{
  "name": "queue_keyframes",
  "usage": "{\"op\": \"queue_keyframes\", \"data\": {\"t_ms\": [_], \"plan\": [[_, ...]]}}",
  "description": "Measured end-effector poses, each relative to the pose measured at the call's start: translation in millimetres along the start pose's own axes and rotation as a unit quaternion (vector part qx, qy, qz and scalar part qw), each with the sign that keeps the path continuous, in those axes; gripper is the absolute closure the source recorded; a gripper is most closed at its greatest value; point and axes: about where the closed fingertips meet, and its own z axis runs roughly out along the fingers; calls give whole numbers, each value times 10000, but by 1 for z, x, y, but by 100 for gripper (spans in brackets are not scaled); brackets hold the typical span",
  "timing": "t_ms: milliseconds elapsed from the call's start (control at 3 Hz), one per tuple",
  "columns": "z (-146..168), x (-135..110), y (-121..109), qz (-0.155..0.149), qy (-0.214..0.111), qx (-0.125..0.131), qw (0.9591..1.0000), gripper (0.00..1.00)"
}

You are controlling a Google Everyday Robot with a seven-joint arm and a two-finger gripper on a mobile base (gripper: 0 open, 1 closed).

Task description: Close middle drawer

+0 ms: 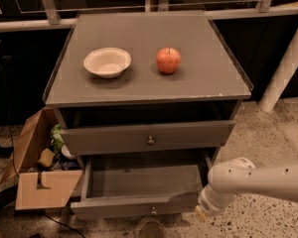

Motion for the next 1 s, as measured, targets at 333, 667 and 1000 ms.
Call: {"op": "queue_keyframes", "data": {"t_ms": [333,667,1000], "plan": [[11,-14,-3,46,57,-119,9999,100],[7,-48,-23,229,-131,14,9997,100],[7,-48,-23,238,-140,20,9996,100]]}}
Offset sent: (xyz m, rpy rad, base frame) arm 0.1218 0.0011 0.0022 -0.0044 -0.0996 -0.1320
